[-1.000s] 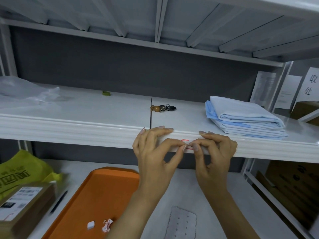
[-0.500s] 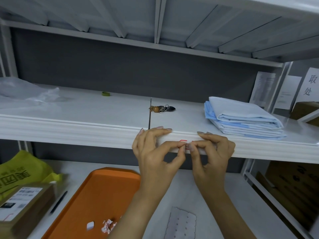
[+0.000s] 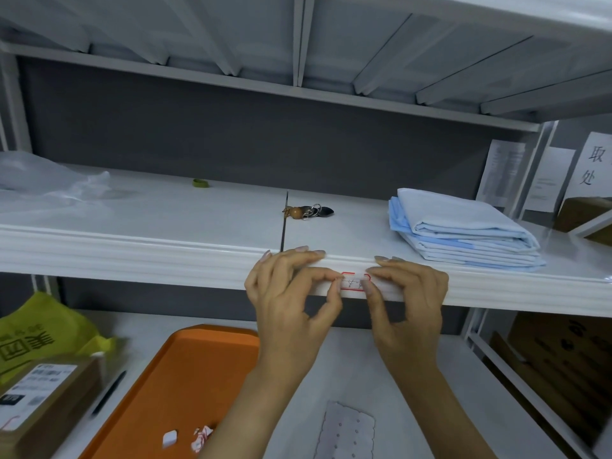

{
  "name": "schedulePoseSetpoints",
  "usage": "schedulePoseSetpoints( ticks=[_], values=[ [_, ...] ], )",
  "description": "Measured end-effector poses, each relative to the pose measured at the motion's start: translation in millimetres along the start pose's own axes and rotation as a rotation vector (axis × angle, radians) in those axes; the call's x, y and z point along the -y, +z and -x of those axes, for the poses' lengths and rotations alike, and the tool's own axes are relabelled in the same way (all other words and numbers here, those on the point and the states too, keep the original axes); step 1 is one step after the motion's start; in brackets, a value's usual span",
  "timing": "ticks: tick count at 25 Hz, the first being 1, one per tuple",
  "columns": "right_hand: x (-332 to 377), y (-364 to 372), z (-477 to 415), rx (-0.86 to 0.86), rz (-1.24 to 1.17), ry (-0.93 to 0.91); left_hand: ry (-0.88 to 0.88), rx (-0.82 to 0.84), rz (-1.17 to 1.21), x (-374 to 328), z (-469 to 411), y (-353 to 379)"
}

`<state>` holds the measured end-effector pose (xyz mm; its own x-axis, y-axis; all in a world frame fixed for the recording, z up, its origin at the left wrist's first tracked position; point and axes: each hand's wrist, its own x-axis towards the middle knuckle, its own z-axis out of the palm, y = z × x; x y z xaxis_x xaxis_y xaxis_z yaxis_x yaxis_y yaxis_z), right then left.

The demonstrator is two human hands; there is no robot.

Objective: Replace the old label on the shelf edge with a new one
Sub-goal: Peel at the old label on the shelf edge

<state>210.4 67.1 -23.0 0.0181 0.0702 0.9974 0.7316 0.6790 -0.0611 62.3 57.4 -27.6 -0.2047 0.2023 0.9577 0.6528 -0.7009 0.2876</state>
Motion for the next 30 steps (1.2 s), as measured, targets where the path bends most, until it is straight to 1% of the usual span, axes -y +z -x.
schedulePoseSetpoints(
  ticks=[3,8,11,14,21,26,30],
  values=[
    [-5,-3,-1,-0.001,0.004,-0.061,0.03,0.019,0.006,2,-2,-5],
    [-3,1,1,-0.054,0.01,-0.034,0.04,0.034,0.038,2,0,-8],
    [-4,0,1,-0.07,-0.015,-0.064,0.058,0.036,0.032,1,-2,-9],
    [-6,2,2,-0.079,-0.013,-0.098,0.038,0.025,0.029,1,-3,-7],
    [-5,8,4,-0.097,0.048,-0.108,0.07,0.014,0.024,8,-2,-5],
    [-7,7,2,-0.108,0.038,-0.113,0.114,0.015,0.02,13,-1,-5],
    [-8,10,2,-0.123,0.04,-0.12,0.108,0.021,0.041,13,-2,-6]
  ],
)
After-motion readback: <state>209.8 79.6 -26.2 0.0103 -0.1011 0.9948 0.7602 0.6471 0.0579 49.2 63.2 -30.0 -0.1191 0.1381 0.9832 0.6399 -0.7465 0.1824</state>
